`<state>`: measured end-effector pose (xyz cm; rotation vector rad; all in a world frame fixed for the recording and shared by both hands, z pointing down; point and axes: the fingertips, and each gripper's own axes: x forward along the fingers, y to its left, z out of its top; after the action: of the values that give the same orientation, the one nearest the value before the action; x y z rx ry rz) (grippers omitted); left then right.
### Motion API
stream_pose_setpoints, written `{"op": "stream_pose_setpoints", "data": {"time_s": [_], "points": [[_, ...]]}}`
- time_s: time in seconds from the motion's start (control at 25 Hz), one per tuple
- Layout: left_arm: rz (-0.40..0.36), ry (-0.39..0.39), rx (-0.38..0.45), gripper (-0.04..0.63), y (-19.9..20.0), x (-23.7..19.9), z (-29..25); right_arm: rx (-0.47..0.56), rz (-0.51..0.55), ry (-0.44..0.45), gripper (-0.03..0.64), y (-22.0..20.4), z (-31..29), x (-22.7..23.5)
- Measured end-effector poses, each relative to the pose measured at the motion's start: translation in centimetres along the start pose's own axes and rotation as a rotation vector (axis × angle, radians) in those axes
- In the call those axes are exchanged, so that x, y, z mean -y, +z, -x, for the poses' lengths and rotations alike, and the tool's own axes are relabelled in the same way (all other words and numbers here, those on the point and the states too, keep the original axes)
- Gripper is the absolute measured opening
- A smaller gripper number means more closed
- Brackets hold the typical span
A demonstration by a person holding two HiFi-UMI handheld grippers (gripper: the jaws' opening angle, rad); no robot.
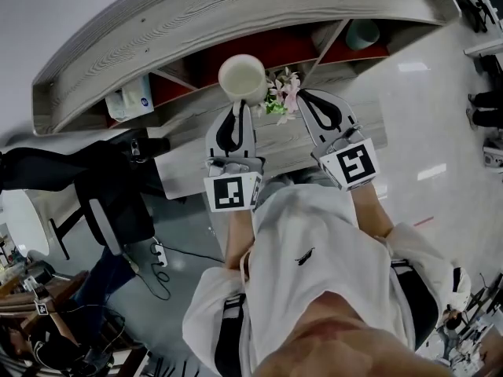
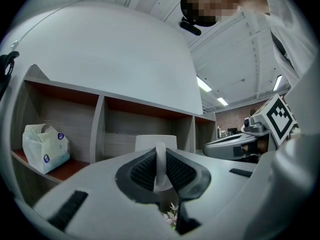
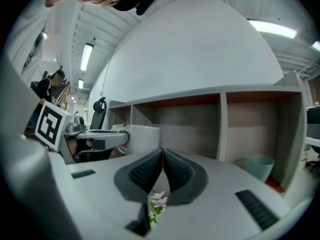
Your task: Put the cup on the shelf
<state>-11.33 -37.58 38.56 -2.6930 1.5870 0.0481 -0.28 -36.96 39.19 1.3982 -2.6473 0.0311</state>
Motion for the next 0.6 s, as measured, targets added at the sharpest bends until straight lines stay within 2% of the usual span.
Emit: {"op": "stream_pose_setpoints", "data": {"time_s": [0.6], "points": [[0.009,-0.006,-0.016,0.049,-2.3,-1.1,-3.6,-0.018,-0.006,-0.009,0.032,-0.7,-2.0,1.9]]}}
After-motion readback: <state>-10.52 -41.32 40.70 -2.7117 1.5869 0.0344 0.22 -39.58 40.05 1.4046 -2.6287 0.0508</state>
